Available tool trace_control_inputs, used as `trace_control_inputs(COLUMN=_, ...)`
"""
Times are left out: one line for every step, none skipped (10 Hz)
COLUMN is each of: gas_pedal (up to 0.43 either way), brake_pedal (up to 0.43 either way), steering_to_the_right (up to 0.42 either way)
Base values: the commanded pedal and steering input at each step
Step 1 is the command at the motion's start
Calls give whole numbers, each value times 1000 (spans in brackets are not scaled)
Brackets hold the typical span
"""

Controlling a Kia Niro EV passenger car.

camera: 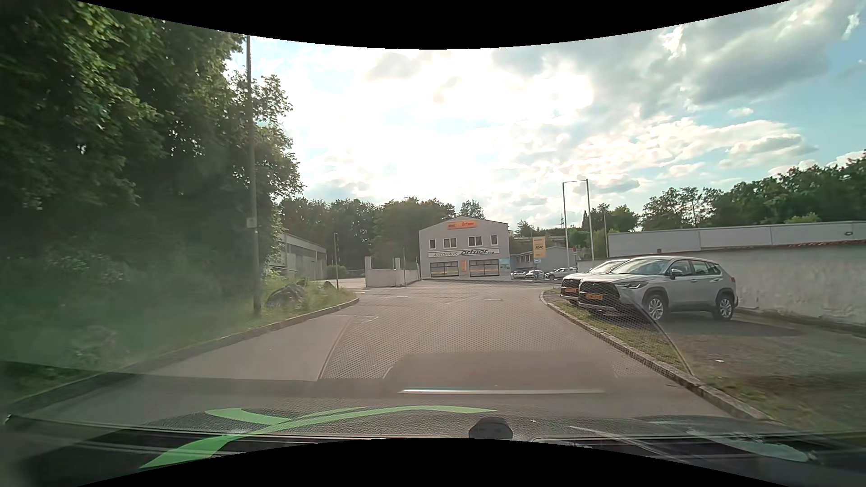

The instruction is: Follow the waypoints while adhering to traffic rules and regulations

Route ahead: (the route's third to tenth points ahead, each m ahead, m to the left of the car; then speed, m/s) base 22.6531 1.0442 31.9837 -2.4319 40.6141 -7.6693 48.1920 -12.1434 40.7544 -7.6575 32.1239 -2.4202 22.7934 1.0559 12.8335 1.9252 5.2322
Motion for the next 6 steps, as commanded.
trace_control_inputs(gas_pedal=39, brake_pedal=0, steering_to_the_right=32)
trace_control_inputs(gas_pedal=39, brake_pedal=0, steering_to_the_right=33)
trace_control_inputs(gas_pedal=47, brake_pedal=0, steering_to_the_right=33)
trace_control_inputs(gas_pedal=47, brake_pedal=0, steering_to_the_right=32)
trace_control_inputs(gas_pedal=59, brake_pedal=0, steering_to_the_right=32)
trace_control_inputs(gas_pedal=67, brake_pedal=0, steering_to_the_right=32)
